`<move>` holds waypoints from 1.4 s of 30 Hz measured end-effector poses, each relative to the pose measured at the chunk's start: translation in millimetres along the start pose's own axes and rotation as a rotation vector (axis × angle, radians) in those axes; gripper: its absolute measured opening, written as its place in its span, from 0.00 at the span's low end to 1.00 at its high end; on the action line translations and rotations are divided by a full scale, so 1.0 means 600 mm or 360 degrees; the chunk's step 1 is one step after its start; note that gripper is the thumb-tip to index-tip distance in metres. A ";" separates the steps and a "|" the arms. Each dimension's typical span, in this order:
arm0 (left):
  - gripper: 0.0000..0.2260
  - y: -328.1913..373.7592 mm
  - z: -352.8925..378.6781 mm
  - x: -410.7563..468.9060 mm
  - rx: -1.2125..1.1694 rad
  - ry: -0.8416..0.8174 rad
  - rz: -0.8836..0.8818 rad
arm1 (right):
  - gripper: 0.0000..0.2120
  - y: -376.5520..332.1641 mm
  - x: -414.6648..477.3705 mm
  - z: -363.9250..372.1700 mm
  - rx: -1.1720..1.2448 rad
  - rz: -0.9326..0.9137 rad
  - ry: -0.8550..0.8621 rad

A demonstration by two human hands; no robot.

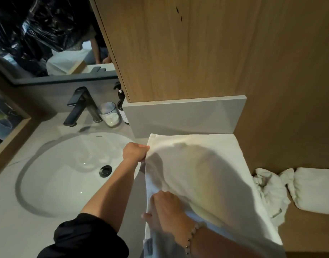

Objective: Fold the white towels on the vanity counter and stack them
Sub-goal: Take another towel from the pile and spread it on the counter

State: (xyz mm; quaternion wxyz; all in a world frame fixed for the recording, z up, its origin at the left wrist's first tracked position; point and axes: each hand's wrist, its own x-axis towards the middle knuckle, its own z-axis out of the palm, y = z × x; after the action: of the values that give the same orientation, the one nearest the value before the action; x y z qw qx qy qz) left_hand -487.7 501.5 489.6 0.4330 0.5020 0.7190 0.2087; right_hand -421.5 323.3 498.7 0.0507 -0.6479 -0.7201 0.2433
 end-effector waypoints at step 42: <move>0.12 -0.029 -0.160 0.073 0.0008 -0.0262 0.0454 | 0.19 -0.186 0.046 0.016 0.0485 0.0631 0.0365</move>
State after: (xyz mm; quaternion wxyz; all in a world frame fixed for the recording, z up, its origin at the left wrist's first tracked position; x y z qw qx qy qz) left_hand -582.2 547.0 510.5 0.4552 0.6154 0.6031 0.2245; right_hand -530.7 342.5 530.0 0.1803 -0.7845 -0.5237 0.2790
